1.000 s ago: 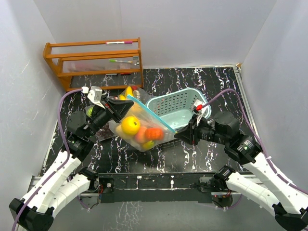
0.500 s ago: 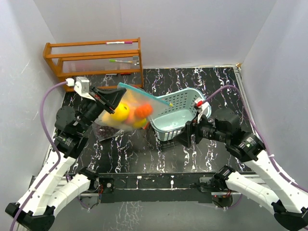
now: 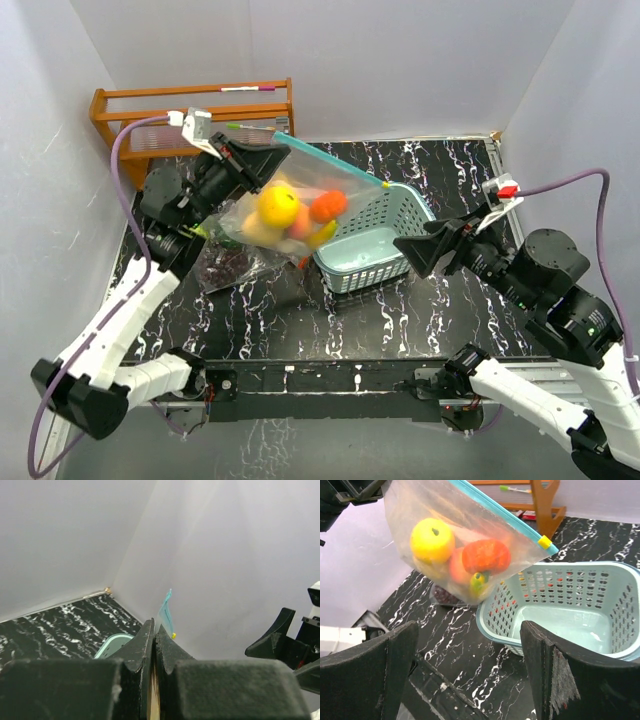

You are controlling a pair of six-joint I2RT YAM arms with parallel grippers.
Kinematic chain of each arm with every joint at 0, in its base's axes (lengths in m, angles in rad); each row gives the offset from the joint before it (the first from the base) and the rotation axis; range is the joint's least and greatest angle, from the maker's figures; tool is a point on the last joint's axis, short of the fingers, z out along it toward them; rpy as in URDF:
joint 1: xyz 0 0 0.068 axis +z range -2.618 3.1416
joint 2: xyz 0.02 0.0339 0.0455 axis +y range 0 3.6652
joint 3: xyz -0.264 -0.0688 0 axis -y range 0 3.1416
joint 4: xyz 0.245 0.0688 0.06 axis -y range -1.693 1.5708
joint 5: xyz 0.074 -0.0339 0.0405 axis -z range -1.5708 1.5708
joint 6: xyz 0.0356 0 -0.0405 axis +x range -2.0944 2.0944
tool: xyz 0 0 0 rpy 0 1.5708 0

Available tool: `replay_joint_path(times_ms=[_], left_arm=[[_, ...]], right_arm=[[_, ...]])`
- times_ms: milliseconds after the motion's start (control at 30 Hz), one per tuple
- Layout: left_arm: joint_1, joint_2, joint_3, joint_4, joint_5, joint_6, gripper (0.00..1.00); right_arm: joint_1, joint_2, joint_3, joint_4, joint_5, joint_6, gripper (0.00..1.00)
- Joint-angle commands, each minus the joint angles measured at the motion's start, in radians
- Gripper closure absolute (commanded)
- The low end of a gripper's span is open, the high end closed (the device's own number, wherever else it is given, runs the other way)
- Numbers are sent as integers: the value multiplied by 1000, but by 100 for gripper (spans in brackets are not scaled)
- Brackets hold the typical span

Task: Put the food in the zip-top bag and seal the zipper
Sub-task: Zip the zipper food storage bag at the center of the board, then place the zipper food storage bag in the bin.

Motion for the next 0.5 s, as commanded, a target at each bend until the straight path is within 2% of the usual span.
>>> replay_joint_path(times_ms=[0,133,300,467], left_arm=[[3,76,100,206,78,-128,100],[4,153,136,294,95,-203,100],[-1,267,114,500,138,-383,100],[-18,366,141,627,161,-513,100]], right_arm=[[-3,17,65,-29,104,12,14],[-3,2,78,-38,119,17,14],[-2,-27,66,-45,153,17,12],[-3,-41,62,-48,167,13,12]])
